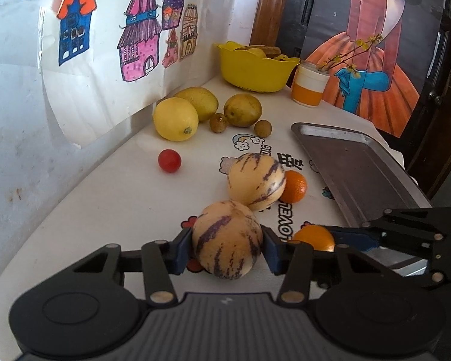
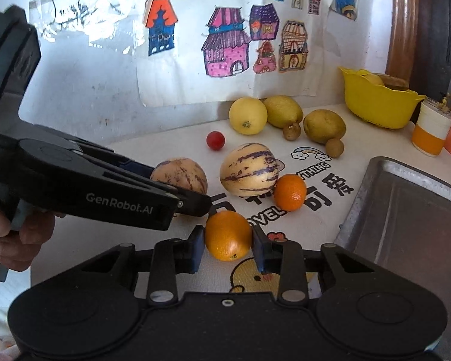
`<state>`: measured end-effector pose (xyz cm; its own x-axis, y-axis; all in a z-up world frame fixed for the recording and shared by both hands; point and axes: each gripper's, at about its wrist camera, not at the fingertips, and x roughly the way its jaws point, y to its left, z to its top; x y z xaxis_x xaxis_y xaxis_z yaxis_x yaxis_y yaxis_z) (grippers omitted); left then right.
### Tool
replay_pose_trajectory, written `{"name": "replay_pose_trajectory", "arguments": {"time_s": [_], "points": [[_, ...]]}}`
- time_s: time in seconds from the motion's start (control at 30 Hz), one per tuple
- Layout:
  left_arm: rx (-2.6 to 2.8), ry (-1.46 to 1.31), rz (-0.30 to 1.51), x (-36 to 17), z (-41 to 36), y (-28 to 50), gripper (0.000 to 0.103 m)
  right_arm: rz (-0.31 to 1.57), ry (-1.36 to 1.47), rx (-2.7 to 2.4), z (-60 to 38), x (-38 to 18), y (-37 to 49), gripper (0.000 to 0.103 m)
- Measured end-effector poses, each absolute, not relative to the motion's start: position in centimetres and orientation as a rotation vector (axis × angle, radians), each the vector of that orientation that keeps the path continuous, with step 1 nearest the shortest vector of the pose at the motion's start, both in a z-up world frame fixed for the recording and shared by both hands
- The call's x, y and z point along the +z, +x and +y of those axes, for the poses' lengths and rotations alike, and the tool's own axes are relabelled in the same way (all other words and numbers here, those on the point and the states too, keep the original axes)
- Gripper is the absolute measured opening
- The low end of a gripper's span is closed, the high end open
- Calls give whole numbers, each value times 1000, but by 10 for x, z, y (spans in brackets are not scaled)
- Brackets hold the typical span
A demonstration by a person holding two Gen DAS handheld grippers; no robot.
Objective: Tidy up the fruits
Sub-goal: 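Carry the melon with the left tool onto the tray and open while the right tool releases the orange there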
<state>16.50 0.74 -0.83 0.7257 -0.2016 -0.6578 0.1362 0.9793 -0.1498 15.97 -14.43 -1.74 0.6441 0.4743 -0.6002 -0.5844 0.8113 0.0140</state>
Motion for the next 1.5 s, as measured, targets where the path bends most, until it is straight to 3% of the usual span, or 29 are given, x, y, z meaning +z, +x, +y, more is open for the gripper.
{"name": "replay_pose_trajectory", "arguments": {"time_s": [0.3,0.7,1.13,1.5], "points": [[-198,-98,671,30,-20,174,53,554,-118,493,-199,16,154,35],[-309,-189,630,67,-83,266,53,499,36,257,-296,71,227,35],[-340,-127,719,12,-155,347,53,609,3,178,-339,7,319,35],[-329,-107,774,-14,-169,366,53,678,-20,176,-343,-17,342,35]]}}
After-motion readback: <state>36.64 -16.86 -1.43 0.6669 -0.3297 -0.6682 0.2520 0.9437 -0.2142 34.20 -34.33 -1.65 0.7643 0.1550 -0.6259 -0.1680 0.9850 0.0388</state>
